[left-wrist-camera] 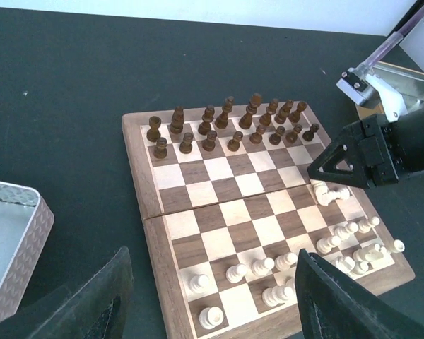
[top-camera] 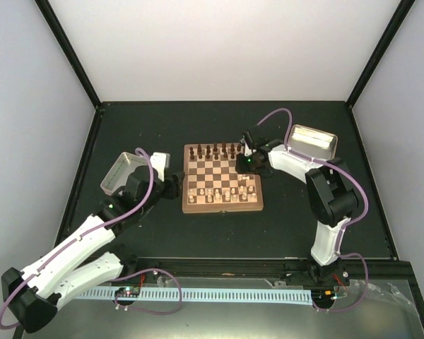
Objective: Set up the chess pieces on the board
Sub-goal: Pick up the chess piece from the chessboard.
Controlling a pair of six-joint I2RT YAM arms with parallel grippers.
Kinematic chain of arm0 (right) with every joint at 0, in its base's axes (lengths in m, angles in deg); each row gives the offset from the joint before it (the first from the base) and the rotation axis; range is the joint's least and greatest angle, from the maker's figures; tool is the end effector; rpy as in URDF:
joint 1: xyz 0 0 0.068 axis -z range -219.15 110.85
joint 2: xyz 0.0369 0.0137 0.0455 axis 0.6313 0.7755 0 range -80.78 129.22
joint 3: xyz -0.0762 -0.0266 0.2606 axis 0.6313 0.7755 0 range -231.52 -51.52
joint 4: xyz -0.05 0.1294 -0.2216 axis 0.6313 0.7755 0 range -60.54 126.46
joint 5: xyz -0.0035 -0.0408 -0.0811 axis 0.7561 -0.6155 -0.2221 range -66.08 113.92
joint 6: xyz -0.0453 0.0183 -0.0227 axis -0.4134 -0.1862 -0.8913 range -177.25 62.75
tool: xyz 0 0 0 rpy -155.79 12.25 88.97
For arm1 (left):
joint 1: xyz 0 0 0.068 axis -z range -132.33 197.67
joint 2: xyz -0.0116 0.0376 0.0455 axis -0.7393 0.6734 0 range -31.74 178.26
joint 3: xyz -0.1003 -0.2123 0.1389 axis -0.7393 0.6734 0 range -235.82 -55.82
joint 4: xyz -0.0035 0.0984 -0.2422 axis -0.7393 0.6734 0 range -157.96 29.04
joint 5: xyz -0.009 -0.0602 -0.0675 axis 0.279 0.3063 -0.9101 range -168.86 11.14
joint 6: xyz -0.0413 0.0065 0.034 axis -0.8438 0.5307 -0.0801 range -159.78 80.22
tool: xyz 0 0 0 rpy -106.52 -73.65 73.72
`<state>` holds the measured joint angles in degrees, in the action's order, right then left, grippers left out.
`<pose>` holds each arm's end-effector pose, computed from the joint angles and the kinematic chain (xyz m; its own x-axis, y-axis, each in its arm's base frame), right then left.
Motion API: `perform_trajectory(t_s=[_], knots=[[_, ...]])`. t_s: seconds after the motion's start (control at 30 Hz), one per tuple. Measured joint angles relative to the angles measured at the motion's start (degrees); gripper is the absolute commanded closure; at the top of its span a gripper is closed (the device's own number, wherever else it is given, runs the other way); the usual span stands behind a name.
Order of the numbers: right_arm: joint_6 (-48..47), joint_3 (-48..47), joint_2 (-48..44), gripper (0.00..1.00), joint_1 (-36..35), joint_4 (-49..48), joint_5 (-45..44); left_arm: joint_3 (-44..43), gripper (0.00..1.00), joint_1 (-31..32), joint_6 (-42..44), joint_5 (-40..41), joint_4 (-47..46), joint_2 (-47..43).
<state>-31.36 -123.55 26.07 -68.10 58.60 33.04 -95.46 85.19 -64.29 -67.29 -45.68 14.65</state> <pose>0.3295 0.1889 0.1776 -0.9426 -0.0288 -0.3328 -0.1416 0.9369 0.3198 0.1499 -0.1060 0.2827 -0.5401 -0.0978 -0.8359 0.2567 0.9268 -0.2742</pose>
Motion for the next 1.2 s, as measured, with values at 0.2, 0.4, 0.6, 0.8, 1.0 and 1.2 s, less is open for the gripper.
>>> perform_trajectory(t_s=[0.2, 0.4, 0.6, 0.8, 1.0, 1.2], knots=[[0.2, -0.2, 1.1, 0.66, -0.5, 0.9, 0.0, 0.6, 0.35, -0.1, -0.7, -0.7, -0.7, 0.2], [0.9, -0.2, 1.5, 0.8, -1.2, 0.8, 0.0, 0.7, 0.35, -0.1, -1.2, -1.5, -1.7, 0.9], [2.1, -0.5, 1.9, 0.85, -1.3, 0.2, 0.5, 0.7, 0.35, -0.3, -1.2, -2.3, -2.4, 1.7], [6.0, 1.5, 1.5, 0.86, -1.4, -4.3, 3.6, 0.7, 0.34, -0.3, -1.2, -3.0, -2.7, 2.4], [12.7, 5.2, -1.5, 0.85, -1.4, -10.2, 8.4, 0.7, 0.34, -0.3, -1.0, -5.7, -3.4, 3.3], [21.5, 8.1, -7.2, 0.85, -1.4, -19.3, 14.5, 0.7, 0.33, -0.3, -0.8, -12.4, -7.0, 7.1]])
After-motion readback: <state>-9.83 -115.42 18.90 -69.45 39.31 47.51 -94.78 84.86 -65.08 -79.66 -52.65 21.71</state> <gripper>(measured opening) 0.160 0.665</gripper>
